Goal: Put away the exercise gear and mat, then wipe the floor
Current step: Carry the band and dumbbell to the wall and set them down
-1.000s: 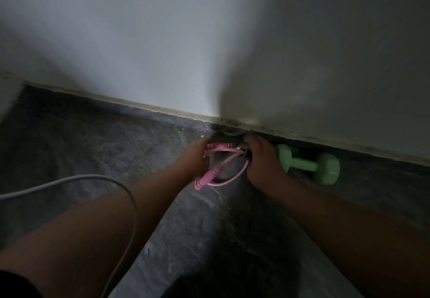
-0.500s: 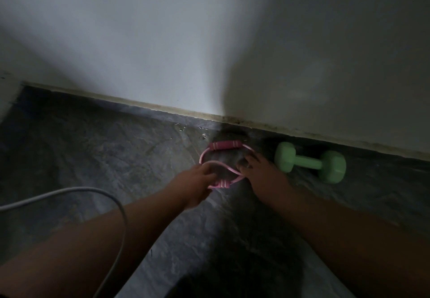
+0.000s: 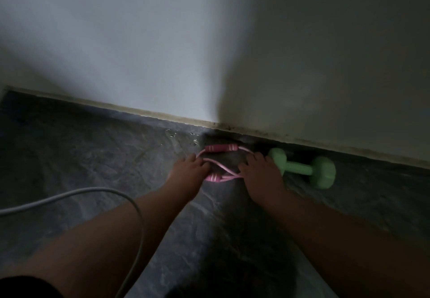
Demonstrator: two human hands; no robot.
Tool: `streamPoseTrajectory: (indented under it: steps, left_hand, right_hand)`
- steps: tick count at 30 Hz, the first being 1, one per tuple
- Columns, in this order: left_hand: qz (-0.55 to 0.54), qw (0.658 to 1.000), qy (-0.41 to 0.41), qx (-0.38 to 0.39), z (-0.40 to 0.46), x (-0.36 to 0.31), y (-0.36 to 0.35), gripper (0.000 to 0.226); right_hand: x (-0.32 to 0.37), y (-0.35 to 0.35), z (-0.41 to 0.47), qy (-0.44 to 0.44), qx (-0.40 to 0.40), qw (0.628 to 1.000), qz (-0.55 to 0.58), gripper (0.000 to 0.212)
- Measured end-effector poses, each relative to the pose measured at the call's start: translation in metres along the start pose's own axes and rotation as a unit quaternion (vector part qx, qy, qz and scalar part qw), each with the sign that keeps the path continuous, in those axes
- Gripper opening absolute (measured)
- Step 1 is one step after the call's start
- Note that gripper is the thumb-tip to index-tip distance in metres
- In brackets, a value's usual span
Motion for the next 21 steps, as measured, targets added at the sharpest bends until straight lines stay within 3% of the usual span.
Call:
streamPoseTrajectory:
  steps: [4, 7, 11, 16, 21]
  left_hand:
    - [0.004, 0.999, 0.033, -0.005, 0.006, 0.008, 0.008, 0.044]
    - [-0.044, 0.997, 0.054, 0.025, 0.004, 0.008, 0.016, 0.051]
    - [-0.152, 0.982, 0.077, 0.08, -0.022, -0.003, 0.052, 0.068]
    - [-0.221, 0.963, 0.121, 0.093, -0.094, -0.016, 0.144, 0.055]
    - [-0.239, 0.958, 0.145, 0.067, -0.203, -0.01, 0.285, 0.053]
  right_hand:
    - [-0.003, 0.002, 0.004, 0.002, -0.038, 0.999, 0.008, 0.003]
    - [0.003, 0.01, 0.0, 0.006, -0.017, 1.0, 0.018, 0.028]
    - [0.013, 0.05, -0.033, 0.01, -0.009, 0.998, 0.056, 0.042]
    - [0.033, 0.149, -0.102, -0.002, 0.014, 0.997, 0.077, 0.039]
    - [0.057, 0.308, -0.169, -0.009, 0.0, 0.994, 0.107, 0.051]
Point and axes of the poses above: each hand's wrist, its own z-axis towards the middle knuckle, its own y-axis out of the back of the hand, x = y × z, the point moved 1 cm from there along z, towards the middle knuckle, and after that the axes turned 2 degrees about z, right-handed, at the moved point
